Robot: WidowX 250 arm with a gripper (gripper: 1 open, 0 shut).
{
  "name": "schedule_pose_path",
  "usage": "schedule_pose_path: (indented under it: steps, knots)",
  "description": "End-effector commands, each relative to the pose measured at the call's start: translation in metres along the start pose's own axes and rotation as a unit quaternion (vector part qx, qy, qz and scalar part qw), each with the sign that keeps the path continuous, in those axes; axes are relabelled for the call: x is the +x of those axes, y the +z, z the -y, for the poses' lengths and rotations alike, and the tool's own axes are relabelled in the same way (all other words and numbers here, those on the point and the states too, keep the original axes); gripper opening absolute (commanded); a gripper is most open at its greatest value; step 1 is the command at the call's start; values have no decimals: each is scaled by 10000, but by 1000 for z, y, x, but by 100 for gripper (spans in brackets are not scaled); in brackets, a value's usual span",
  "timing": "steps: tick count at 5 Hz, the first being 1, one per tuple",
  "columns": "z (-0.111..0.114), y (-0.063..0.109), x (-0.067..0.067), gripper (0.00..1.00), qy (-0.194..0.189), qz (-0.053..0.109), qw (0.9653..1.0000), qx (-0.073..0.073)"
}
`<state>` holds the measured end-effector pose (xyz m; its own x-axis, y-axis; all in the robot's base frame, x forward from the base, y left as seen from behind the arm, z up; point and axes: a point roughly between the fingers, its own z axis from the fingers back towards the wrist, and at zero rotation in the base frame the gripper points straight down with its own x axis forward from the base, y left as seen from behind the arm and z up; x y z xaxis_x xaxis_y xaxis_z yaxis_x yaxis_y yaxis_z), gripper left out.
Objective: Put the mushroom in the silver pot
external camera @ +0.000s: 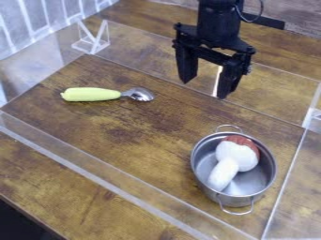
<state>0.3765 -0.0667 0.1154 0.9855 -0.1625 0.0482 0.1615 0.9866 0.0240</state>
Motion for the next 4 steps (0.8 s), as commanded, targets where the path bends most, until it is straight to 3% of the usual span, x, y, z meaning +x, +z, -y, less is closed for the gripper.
schedule_pose_path:
  steps: [1, 4]
  knots:
    - [8, 19, 0, 100, -141, 217, 9996, 66]
    - [9, 25, 3, 100, -198, 229, 9994, 167]
